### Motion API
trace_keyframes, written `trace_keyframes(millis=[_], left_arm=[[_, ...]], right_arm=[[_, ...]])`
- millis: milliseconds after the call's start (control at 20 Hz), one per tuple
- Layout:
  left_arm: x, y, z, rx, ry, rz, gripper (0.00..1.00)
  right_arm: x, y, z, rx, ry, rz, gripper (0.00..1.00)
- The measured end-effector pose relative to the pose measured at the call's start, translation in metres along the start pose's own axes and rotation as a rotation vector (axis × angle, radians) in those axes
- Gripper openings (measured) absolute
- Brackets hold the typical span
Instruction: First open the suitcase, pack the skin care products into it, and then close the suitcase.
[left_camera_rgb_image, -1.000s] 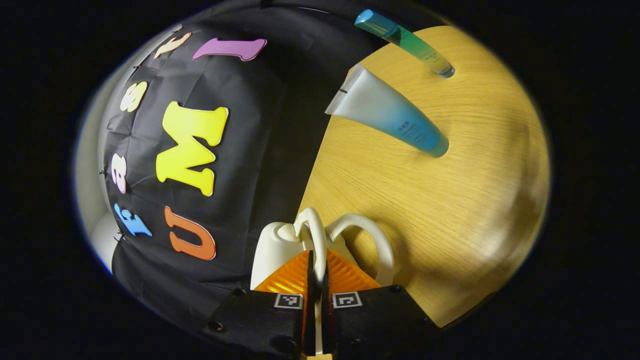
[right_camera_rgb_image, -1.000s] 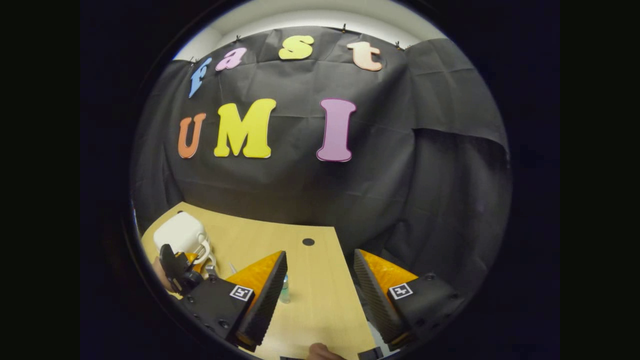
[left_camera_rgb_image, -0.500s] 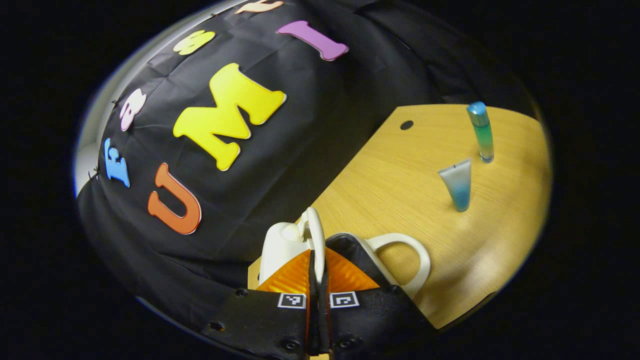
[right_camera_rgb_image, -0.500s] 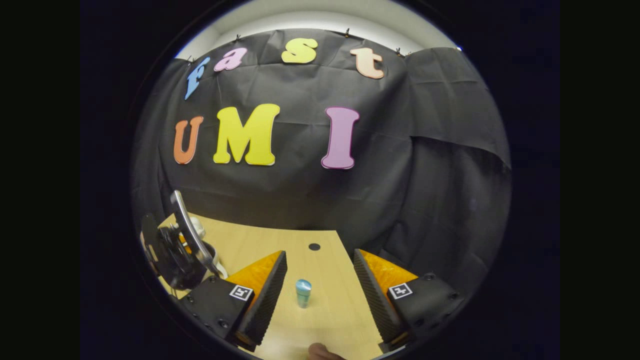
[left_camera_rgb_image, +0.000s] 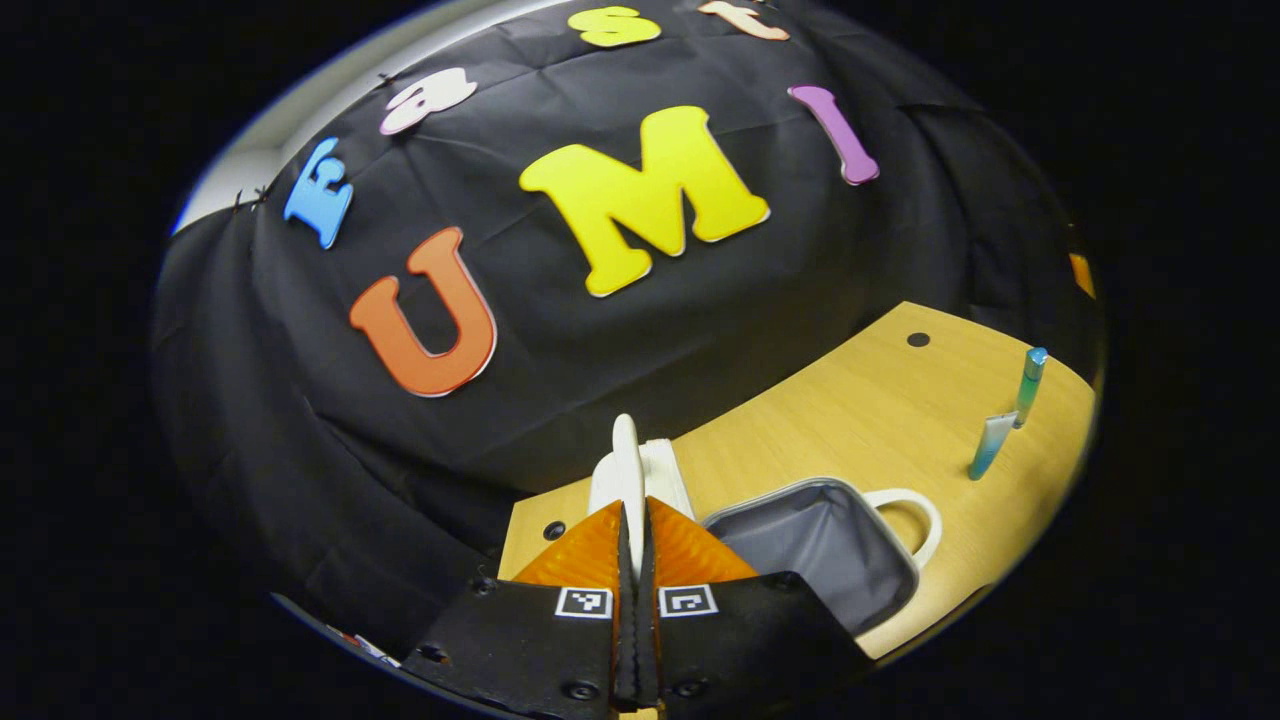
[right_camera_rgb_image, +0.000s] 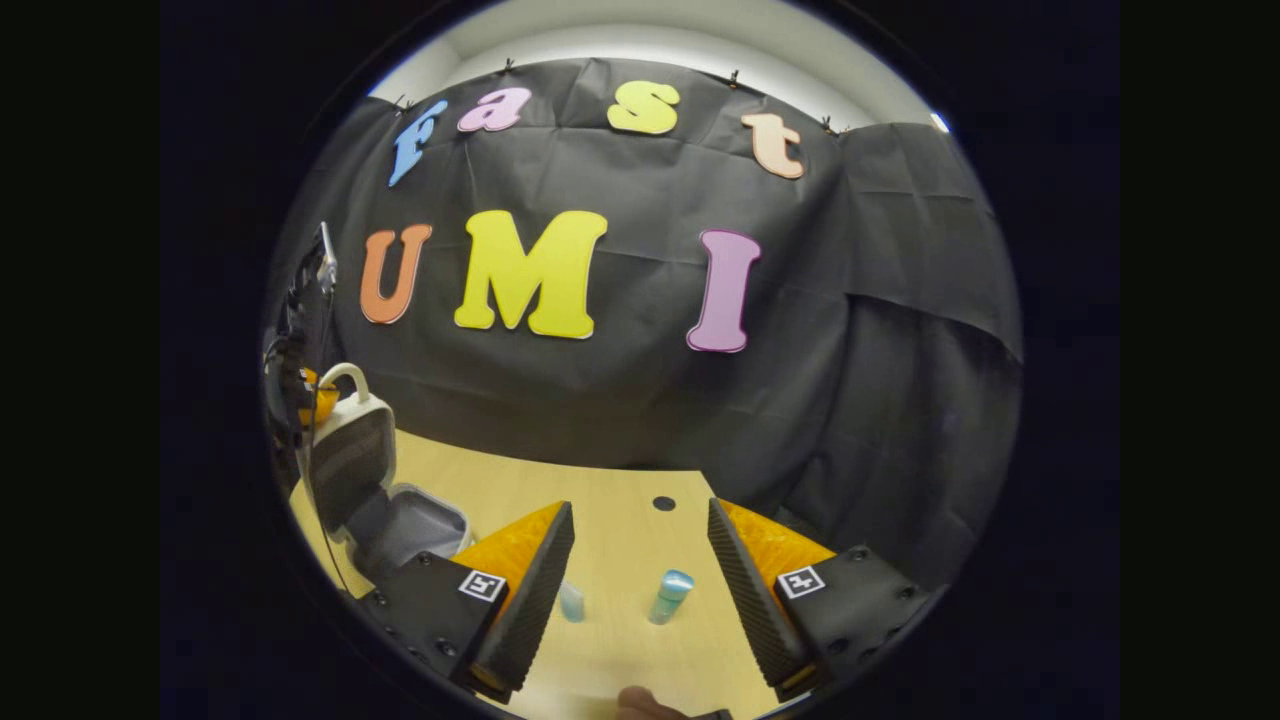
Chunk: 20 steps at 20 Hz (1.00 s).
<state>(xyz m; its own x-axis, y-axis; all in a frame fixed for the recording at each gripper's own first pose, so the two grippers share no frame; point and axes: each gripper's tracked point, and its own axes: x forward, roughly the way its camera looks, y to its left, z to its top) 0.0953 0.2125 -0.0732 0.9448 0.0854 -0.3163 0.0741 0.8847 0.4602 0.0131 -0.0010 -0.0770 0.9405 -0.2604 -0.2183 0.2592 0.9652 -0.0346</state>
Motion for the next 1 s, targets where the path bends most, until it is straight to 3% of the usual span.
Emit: trace_keyframes(millis=[200,500,1000], left_arm=[[0.01,0.065,-0.045,-0.012,0.056,0.039,0.03],[0.039,0.117,-0.132,-0.052,0.179,0.015,0.03],[0.074,0.125,-0.269,-0.32,0.368,-0.085,0.03]], right_arm=[[-0.001,0.028,0.0,-0.026,0.008,0.003,0.8],[0.001,0.055,-0.015,-0.045,0.062,0.007,0.8],[-0.004,0.058,-0.037,-0.085,0.123,-0.028,0.8]])
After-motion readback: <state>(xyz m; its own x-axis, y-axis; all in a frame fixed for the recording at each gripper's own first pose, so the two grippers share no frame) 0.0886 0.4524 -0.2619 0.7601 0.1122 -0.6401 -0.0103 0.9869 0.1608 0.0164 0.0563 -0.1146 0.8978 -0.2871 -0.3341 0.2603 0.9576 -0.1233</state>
